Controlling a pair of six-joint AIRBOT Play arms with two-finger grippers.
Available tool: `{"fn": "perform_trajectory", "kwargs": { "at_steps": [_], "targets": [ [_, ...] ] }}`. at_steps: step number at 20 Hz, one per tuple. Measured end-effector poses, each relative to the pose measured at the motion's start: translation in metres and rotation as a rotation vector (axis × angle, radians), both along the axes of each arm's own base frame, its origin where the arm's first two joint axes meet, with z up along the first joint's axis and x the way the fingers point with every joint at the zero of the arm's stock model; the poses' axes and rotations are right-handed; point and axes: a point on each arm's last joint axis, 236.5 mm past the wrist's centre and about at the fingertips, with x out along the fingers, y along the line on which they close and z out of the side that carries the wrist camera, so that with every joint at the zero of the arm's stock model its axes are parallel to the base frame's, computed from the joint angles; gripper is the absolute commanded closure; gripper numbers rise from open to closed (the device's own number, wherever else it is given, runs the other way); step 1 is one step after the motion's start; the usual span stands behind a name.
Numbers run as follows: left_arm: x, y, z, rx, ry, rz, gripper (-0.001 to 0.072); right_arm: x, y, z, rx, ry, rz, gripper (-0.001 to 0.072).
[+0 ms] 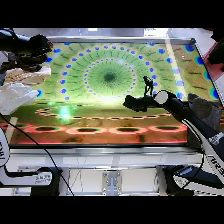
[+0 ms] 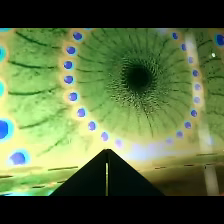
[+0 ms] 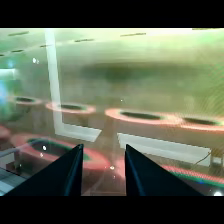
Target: Fold the shirts.
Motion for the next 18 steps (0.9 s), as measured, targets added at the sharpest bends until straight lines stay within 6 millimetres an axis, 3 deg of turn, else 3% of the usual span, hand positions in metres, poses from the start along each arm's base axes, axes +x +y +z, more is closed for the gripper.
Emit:
{"fn": "perform_trajectory", "kwargs": {
  "at_steps": [12, 13, 14, 15, 16, 18],
  "targets": [
    [0.005, 0.001, 0.004, -0.007, -0.025, 0.011, 0.0675, 0.003, -0.002, 0.000, -0.008, -0.014, -0.003, 0.0399],
    [0.006, 0.001, 0.006, -0.007, -0.033, 0.014, 0.0548, 0.004, -0.003, 0.000, -0.015, -0.019, -0.003, 0.0398],
    [0.009, 0.003, 0.008, 0.002, -0.051, 0.016, 0.0244, 0.004, -0.004, -0.001, -0.021, -0.022, -0.001, 0.0398],
    [0.014, 0.009, 0.009, 0.025, -0.070, 0.034, 0.0144, 0.005, -0.005, -0.002, -0.029, -0.026, 0.002, 0.0396],
    [0.020, 0.021, 0.011, 0.067, -0.095, 0.065, 0.0144, 0.005, -0.007, -0.003, -0.044, -0.031, 0.007, 0.0377],
    [0.032, 0.066, 0.009, 0.227, -0.129, 0.171, 0.0145, 0.005, -0.014, -0.008, -0.089, -0.043, 0.026, 0.0242]
  ]
}}
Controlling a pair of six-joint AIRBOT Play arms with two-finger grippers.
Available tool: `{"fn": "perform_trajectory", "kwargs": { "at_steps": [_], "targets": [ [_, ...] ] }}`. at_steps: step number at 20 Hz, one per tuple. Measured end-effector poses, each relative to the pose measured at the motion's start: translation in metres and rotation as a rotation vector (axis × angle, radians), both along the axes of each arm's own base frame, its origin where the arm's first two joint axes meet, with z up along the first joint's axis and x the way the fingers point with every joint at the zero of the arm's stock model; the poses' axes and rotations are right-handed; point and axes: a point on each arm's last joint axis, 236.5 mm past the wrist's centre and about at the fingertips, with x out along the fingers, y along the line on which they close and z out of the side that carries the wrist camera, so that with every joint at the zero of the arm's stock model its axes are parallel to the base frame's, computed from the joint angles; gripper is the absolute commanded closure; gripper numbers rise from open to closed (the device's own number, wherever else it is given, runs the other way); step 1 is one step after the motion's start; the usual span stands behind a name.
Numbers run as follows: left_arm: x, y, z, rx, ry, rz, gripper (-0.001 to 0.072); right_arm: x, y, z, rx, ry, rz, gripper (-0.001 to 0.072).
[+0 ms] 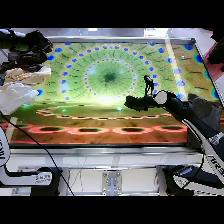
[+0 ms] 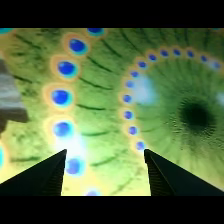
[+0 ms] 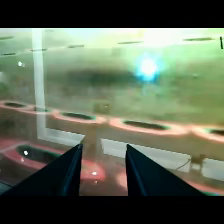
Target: Fold the shirts.
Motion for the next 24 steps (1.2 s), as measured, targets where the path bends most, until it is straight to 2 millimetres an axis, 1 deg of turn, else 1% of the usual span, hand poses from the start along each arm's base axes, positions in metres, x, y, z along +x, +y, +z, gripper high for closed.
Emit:
{"fn": "perform_trajectory", "kwargs": {
  "at_steps": [1, 2, 3, 4, 6, 7, 8, 9, 12, 14, 16, 17, 18, 20, 21, 22, 23, 24],
  "targets": [
    [0.006, 0.030, -0.004, 0.094, -0.002, 0.070, 0.0145, 0.000, -0.004, -0.002, -0.026, -0.007, 0.010, 0.0223],
    [0.010, 0.056, -0.011, 0.170, 0.011, 0.121, 0.0132, 0.001, -0.008, -0.004, -0.051, -0.016, 0.018, 0.0223],
    [0.014, 0.079, -0.024, 0.223, 0.043, 0.162, 0.0063, 0.001, -0.012, -0.007, -0.077, -0.022, 0.029, 0.0223],
    [0.019, 0.102, -0.045, 0.263, 0.093, 0.195, 0.0055, 0.002, -0.016, -0.008, -0.099, -0.029, 0.037, 0.0223],
    [0.022, 0.144, -0.100, 0.299, 0.228, 0.258, 0.0050, 0.002, -0.021, -0.011, -0.128, -0.038, 0.047, 0.0220],
    [0.022, 0.163, -0.129, 0.307, 0.296, 0.284, 0.0034, 0.003, -0.022, -0.011, -0.137, -0.041, 0.050, 0.0219],
    [0.022, 0.178, -0.156, 0.308, 0.354, 0.305, 0.0007, 0.003, -0.023, -0.012, -0.144, -0.044, 0.052, 0.0219],
    [0.020, 0.193, -0.184, 0.303, 0.410, 0.327, 0.0004, 0.003, -0.024, -0.012, -0.148, -0.045, 0.054, 0.0219],
    [0.016, 0.227, -0.251, 0.286, 0.520, 0.381, 0.0004, 0.003, -0.026, -0.012, -0.159, -0.049, 0.057, 0.0219],
    [0.013, 0.241, -0.283, 0.264, 0.558, 0.415, 0.0004, 0.004, -0.026, -0.013, -0.161, -0.050, 0.058, 0.0218],
    [0.010, 0.252, -0.308, 0.244, 0.586, 0.443, 0.0012, 0.006, -0.027, -0.012, -0.160, -0.059, 0.051, 0.0219],
    [0.008, 0.257, -0.318, 0.237, 0.596, 0.453, 0.0222, 0.008, -0.026, -0.011, -0.158, -0.064, 0.046, 0.0220],
    [0.007, 0.260, -0.324, 0.232, 0.602, 0.459, 0.0681, 0.010, -0.026, -0.010, -0.156, -0.072, 0.042, 0.0230],
    [0.007, 0.261, -0.331, 0.211, 0.607, 0.467, 0.0690, 0.014, -0.026, -0.008, -0.150, -0.090, 0.032, 0.0236],
    [0.007, 0.258, -0.331, 0.191, 0.614, 0.465, 0.0690, 0.016, -0.026, -0.006, -0.148, -0.100, 0.027, 0.0239],
    [0.008, 0.251, -0.330, 0.154, 0.618, 0.452, 0.0690, 0.019, -0.026, -0.005, -0.147, -0.111, 0.023, 0.0248],
    [0.010, 0.237, -0.325, 0.103, 0.624, 0.424, 0.0690, 0.021, -0.027, -0.003, -0.149, -0.119, 0.021, 0.0288],
    [0.014, 0.218, -0.318, 0.037, 0.615, 0.381, 0.0691, 0.025, -0.030, -0.001, -0.156, -0.130, 0.017, 0.0306]
  ]
}}
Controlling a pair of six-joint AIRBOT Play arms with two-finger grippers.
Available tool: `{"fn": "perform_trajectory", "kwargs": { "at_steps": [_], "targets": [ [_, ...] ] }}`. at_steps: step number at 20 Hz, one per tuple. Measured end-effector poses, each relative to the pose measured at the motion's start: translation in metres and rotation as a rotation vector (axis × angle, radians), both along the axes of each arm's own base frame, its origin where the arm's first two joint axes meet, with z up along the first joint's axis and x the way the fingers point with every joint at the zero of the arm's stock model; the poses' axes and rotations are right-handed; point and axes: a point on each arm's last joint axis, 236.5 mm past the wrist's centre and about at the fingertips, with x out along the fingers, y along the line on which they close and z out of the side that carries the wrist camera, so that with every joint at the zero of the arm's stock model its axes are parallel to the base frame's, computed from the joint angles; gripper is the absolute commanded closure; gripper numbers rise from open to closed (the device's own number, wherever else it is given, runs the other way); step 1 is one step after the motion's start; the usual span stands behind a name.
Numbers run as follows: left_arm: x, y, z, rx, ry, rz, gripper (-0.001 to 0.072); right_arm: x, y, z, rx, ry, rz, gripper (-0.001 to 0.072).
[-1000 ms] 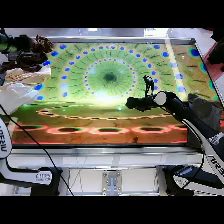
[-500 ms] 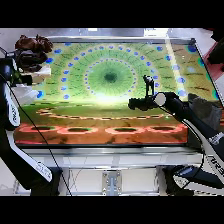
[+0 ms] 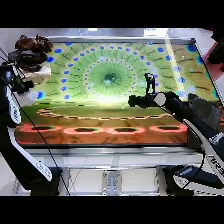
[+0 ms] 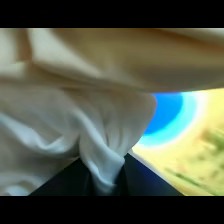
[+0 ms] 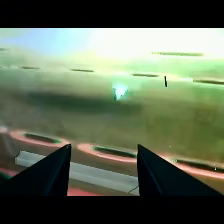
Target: Fold the shirts.
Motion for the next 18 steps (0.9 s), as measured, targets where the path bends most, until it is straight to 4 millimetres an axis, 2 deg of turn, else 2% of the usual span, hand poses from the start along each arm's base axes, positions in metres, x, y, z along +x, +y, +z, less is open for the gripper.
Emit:
{"fn": "perform_trajectory", "kwargs": {
  "at_steps": [1, 3, 5, 6, 8, 9, 10, 12, 13, 16, 18],
  "targets": [
    [0.009, -0.028, 0.014, -0.091, -0.044, -0.038, 0.0692, 0.005, -0.004, 0.004, -0.005, -0.012, -0.007, 0.0306],
    [0.026, -0.095, 0.052, -0.285, -0.147, -0.155, 0.0691, 0.017, -0.022, 0.017, -0.034, -0.042, -0.026, 0.0305],
    [0.039, -0.178, 0.110, -0.471, -0.278, -0.320, 0.0691, 0.029, -0.050, 0.040, -0.068, -0.082, -0.062, 0.0305],
    [0.039, -0.220, 0.138, -0.545, -0.329, -0.407, 0.0691, 0.037, -0.069, 0.056, -0.091, -0.116, -0.089, 0.0304],
    [0.026, -0.308, 0.186, -0.667, -0.387, -0.594, 0.0691, 0.045, -0.110, 0.091, -0.137, -0.182, -0.152, 0.0304],
    [0.012, -0.355, 0.203, -0.721, -0.394, -0.692, 0.0691, 0.048, -0.131, 0.111, -0.159, -0.224, -0.189, 0.0304],
    [-0.003, -0.398, 0.212, -0.761, -0.385, -0.778, 0.0691, 0.048, -0.150, 0.128, -0.183, -0.259, -0.219, 0.0304],
    [-0.033, -0.471, 0.210, -0.793, -0.342, -0.916, 0.0691, 0.043, -0.186, 0.155, -0.234, -0.317, -0.270, 0.0303],
    [-0.046, -0.501, 0.204, -0.790, -0.321, -0.968, 0.0690, 0.040, -0.200, 0.164, -0.255, -0.334, -0.289, 0.0303],
    [-0.090, -0.579, 0.163, -0.771, -0.202, -1.100, 0.0690, 0.029, -0.227, 0.169, -0.303, -0.321, -0.320, 0.0303],
    [-0.120, -0.617, 0.133, -0.770, -0.113, -1.168, 0.0677, 0.022, -0.233, 0.160, -0.322, -0.296, -0.312, 0.0293]
  ]
}}
